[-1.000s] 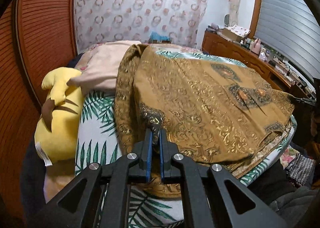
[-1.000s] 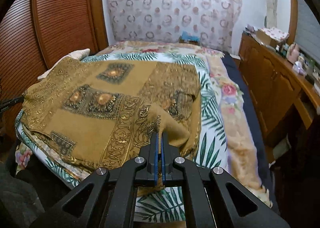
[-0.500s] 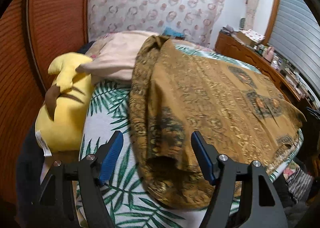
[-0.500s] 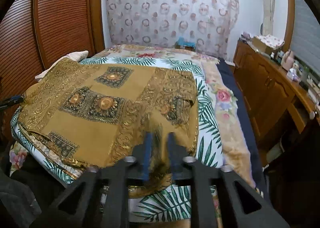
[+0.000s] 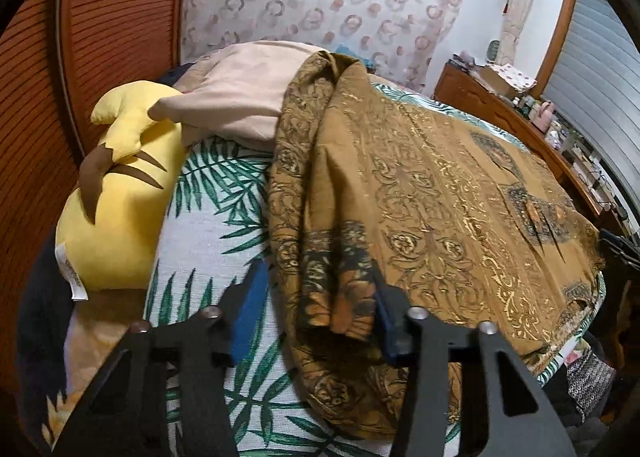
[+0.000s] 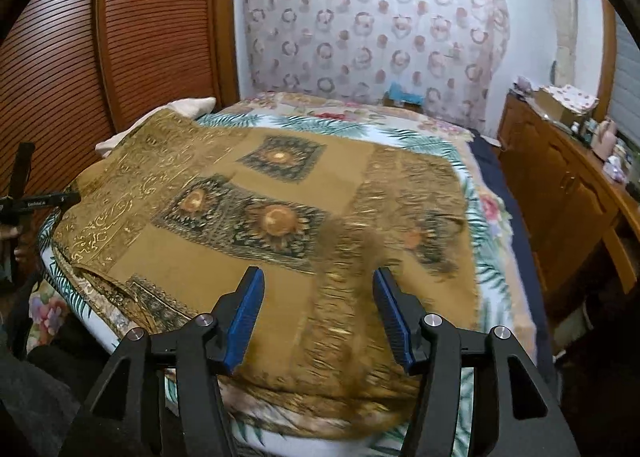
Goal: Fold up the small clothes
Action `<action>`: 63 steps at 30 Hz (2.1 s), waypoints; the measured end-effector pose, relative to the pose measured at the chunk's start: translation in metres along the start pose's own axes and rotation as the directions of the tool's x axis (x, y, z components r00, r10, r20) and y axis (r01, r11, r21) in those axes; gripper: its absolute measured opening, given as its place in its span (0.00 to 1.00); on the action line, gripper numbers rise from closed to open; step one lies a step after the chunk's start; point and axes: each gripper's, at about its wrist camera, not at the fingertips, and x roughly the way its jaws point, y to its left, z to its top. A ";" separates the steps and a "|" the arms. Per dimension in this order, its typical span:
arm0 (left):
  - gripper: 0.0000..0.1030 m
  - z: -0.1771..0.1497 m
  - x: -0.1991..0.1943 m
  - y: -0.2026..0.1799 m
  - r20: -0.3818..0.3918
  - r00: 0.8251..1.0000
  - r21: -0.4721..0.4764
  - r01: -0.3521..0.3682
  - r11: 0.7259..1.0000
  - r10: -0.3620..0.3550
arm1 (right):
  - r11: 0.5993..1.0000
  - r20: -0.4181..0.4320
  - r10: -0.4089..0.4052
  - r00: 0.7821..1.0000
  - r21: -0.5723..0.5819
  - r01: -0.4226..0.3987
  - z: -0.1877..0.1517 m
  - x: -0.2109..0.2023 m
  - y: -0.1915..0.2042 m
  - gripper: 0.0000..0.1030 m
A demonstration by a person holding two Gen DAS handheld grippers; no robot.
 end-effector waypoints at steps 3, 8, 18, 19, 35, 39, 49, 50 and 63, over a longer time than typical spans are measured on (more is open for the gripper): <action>0.18 -0.001 0.000 -0.003 -0.002 1.000 0.008 0.030 1.000 -0.030 | 1.000 -0.020 0.019 1.000 -0.004 -0.019 0.001 0.013 0.002 0.60; 0.08 0.002 -0.008 -0.012 0.028 0.999 0.023 0.034 0.999 -0.035 | 1.000 -0.072 -0.019 0.997 -0.012 0.018 -0.001 0.036 0.002 0.61; 0.08 0.012 -0.024 -0.027 0.072 0.997 0.041 0.031 0.999 -0.034 | 0.999 -0.071 -0.028 0.997 0.034 0.030 -0.011 0.051 -0.005 0.66; 0.08 0.013 -0.026 -0.030 0.079 0.996 0.045 0.033 0.998 -0.036 | 0.999 -0.065 -0.029 0.997 0.034 0.031 -0.012 0.051 -0.004 0.67; 0.06 0.042 -0.044 -0.095 0.147 0.974 0.149 0.149 0.977 -0.171 | 0.998 -0.054 -0.056 0.997 0.038 0.058 -0.015 0.047 -0.003 0.76; 0.05 0.052 -0.043 -0.124 0.150 0.963 0.196 0.193 0.961 -0.224 | 0.996 -0.028 -0.045 0.999 0.082 0.047 -0.016 0.032 -0.018 0.76; 0.05 0.079 -0.033 -0.211 0.121 0.924 0.295 0.316 0.902 -0.363 | 0.992 -0.014 -0.029 0.999 0.124 0.031 -0.033 0.007 -0.038 0.76; 0.05 0.083 -0.033 -0.224 0.118 0.919 0.312 0.325 0.892 -0.376 | 0.991 -0.009 -0.027 1.000 0.127 0.028 -0.034 0.004 -0.040 0.76; 0.05 0.100 -0.038 -0.334 0.053 0.872 0.458 0.412 0.788 -0.487 | 0.984 0.075 -0.047 0.996 0.173 0.033 -0.048 -0.033 -0.061 0.75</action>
